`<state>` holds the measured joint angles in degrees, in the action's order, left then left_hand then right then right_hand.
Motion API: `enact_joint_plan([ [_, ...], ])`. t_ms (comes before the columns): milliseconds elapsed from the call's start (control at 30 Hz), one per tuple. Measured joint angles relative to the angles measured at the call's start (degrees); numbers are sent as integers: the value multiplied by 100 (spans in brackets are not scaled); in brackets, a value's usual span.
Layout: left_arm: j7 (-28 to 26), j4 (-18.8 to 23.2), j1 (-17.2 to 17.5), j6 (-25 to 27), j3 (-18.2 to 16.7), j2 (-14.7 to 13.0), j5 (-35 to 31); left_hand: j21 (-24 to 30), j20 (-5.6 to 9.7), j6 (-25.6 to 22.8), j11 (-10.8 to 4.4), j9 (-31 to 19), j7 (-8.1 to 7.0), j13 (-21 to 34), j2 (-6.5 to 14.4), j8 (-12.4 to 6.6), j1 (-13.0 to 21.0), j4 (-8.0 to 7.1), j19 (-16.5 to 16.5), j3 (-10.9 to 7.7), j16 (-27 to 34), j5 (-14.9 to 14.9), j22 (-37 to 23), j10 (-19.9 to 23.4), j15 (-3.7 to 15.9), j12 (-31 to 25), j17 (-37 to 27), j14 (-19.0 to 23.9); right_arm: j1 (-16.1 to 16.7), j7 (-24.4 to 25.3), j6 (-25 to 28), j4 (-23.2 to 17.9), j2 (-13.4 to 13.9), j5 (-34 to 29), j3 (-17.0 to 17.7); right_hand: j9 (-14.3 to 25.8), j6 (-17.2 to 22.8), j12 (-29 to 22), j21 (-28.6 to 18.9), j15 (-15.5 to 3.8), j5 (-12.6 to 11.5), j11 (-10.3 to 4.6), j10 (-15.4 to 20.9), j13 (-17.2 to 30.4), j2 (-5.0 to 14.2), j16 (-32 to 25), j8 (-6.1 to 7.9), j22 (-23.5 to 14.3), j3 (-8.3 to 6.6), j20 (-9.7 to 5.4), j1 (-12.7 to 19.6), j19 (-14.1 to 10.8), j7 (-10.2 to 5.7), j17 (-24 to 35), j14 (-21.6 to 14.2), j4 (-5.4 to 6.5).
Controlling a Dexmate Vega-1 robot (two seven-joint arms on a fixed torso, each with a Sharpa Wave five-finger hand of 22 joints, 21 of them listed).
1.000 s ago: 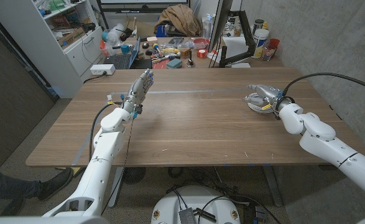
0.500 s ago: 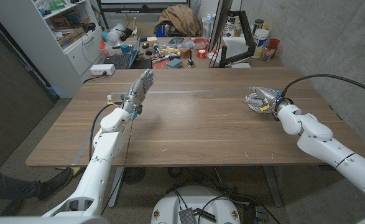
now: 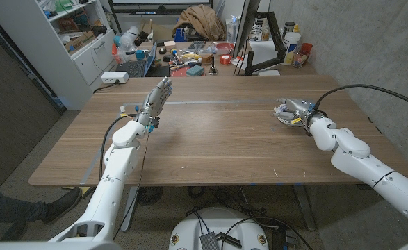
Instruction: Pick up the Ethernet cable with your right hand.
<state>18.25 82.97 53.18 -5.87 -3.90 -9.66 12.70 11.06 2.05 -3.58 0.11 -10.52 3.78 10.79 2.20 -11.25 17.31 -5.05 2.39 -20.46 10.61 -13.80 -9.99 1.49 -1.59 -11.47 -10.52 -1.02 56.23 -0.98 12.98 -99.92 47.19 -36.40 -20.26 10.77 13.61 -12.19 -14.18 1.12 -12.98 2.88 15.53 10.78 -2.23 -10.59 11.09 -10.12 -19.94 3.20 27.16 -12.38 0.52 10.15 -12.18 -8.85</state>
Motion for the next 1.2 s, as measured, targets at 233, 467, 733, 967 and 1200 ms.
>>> enact_joint_plan([
  [233, -24, 39, 20, 20, 2, 0, -8, 0, 0, 0, 0, 0, 0, 0, 0, 0, 0, 0, 0, 0, 0, 0, 0, 0, 0, 0, 0, 0, -48, -38, 22, 55, -15, 39, -38, 0, 0, 0, -46, -22, 0, 0, 1, 0, 24, 0, 0, 0, 0, 56, 88, -182, 0, 0, -22, 0],
  [467, -41, 56, 27, 33, 11, 6, -18, 0, 0, 0, 0, 0, 0, 0, 0, 0, 0, 0, 0, 0, 0, 0, 0, 0, 0, 0, 0, 0, -107, -70, 56, 135, -40, 79, -76, 0, -22, 0, -46, -22, 0, -1, 1, 0, -11, 0, 0, 0, 0, 17, 133, -222, 22, 0, -22, 0],
  [733, -43, 57, 27, 34, 24, 11, -21, 0, 0, 0, 0, 0, 0, 0, 0, 0, 0, 0, 0, 0, 0, 0, 0, 0, 0, 0, 0, 0, -118, -84, 95, 156, -45, 135, -83, 10, -22, 0, -45, -53, -45, -1, 1, 0, -11, 0, 0, -1, 0, 49, 133, -253, 22, 0, -53, 0],
  [967, -61, 42, 15, 40, 27, 16, -36, 0, 0, 0, 0, 0, 0, 0, 0, 0, 0, 0, 0, 0, 0, 0, 0, 0, 0, 0, 0, 0, -199, -96, 159, 302, -97, 165, -135, 30, -22, 0, -45, -53, -45, -1, 1, -1, -11, 0, 0, -1, 0, 48, 133, -253, 22, 0, -52, 0],
  [1200, -64, 3, -5, 41, 27, 19, -39, 0, 0, 0, 0, 0, 0, 0, 0, 0, 0, 0, 0, 0, 0, 0, 0, 0, 0, 0, 0, 0, -261, -114, 262, 406, -148, 199, -181, 30, -22, 0, -45, -53, -45, -1, 2, -1, -35, 0, 0, -1, 0, 79, 157, -284, 21, 0, -52, 0],
])
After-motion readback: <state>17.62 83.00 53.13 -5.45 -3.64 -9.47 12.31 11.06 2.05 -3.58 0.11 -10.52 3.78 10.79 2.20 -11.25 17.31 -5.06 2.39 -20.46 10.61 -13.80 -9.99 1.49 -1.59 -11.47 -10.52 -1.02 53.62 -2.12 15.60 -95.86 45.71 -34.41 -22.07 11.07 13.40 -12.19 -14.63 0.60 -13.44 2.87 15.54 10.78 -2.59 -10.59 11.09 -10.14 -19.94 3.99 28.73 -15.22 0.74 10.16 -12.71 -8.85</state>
